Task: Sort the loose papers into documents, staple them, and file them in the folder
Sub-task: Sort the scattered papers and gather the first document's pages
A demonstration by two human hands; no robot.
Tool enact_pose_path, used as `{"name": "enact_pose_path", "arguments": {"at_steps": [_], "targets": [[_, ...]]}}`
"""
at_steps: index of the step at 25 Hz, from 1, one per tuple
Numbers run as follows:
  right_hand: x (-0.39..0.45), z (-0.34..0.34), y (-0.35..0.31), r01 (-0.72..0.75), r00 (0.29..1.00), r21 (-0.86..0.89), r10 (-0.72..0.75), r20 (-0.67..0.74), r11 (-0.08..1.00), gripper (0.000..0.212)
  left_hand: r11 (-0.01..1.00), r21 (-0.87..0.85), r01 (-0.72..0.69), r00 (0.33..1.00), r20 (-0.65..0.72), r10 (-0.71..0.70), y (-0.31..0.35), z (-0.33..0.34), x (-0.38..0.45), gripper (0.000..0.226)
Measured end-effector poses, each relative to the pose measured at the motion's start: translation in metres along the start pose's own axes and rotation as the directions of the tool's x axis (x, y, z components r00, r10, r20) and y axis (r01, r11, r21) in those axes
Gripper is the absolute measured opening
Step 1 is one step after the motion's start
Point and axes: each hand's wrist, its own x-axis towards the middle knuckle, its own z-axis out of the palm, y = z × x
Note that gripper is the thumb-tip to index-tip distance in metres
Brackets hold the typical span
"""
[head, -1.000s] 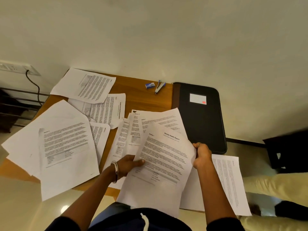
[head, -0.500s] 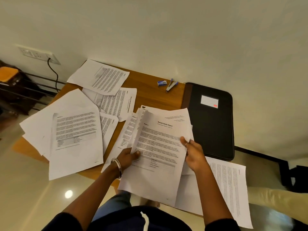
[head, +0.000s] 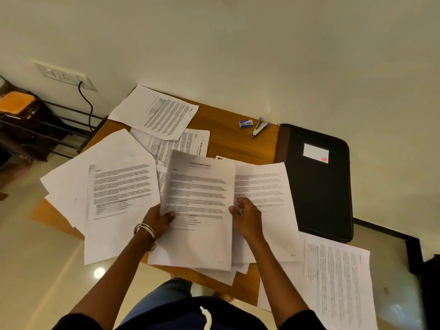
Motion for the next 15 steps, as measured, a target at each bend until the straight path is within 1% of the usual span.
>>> {"name": "enact_pose_path", "arguments": {"at_steps": [1, 2, 3, 4, 5, 6, 8, 9, 10, 12, 14, 15], "targets": [[0.002, 0.009, 0.0, 0.08, 0.997, -0.151, -0.082, -0.003, 0.985, 0.041, 1.0, -0.006, -0.002, 0.995, -0.096, 0.002, -0.002, -0.012, 0.006, 0.028], [0.004, 0.017, 0.002, 0.173, 0.985, -0.322, -0.164, 0.053, 0.931, 0.049, 0.999, -0.048, 0.0, 0.983, -0.182, -0.009, -0.004, -0.024, 0.011, 0.029], [0.005, 0.022, 0.007, 0.254, 0.967, -0.49, -0.213, 0.14, 0.834, 0.053, 0.994, -0.109, 0.009, 0.965, -0.26, -0.037, -0.006, -0.036, 0.016, 0.029], [0.006, 0.026, 0.015, 0.304, 0.953, -0.619, -0.234, 0.194, 0.724, 0.056, 0.985, -0.172, 0.023, 0.943, -0.324, -0.079, -0.007, -0.046, 0.02, 0.031], [0.006, 0.027, 0.024, 0.299, 0.954, -0.702, -0.232, 0.192, 0.647, 0.058, 0.974, -0.224, 0.033, 0.921, -0.372, -0.117, -0.008, -0.054, 0.025, 0.033], [0.007, 0.025, 0.032, 0.24, 0.967, -0.739, -0.218, 0.129, 0.629, 0.06, 0.966, -0.257, 0.036, 0.905, -0.402, -0.14, -0.008, -0.062, 0.032, 0.034], [0.009, 0.015, 0.049, 0.073, 0.986, -0.722, -0.157, -0.05, 0.688, 0.058, 0.963, -0.268, 0.029, 0.9, -0.411, -0.142, -0.008, -0.071, 0.044, 0.036], [0.011, 0.01, 0.052, 0.007, 0.986, -0.703, -0.12, -0.112, 0.711, 0.056, 0.965, -0.26, 0.023, 0.905, -0.405, -0.131, -0.006, -0.073, 0.048, 0.036], [0.013, 0.006, 0.052, -0.028, 0.984, -0.691, -0.103, -0.148, 0.722, 0.054, 0.968, -0.25, 0.021, 0.913, -0.389, -0.121, -0.004, -0.075, 0.054, 0.036], [0.016, 0.008, 0.048, -0.046, 0.975, -0.681, -0.116, -0.191, 0.731, 0.052, 0.971, -0.238, 0.014, 0.929, -0.356, -0.101, 0.0, -0.076, 0.064, 0.035], [0.017, 0.021, 0.036, -0.015, 0.976, -0.677, -0.137, -0.171, 0.736, 0.057, 0.973, -0.229, 0.009, 0.945, -0.316, -0.083, 0.005, -0.074, 0.075, 0.034], [0.018, 0.03, 0.031, 0.024, 0.978, -0.67, -0.156, -0.137, 0.742, 0.062, 0.976, -0.217, 0.008, 0.952, -0.296, -0.074, 0.006, -0.074, 0.081, 0.034]]}}
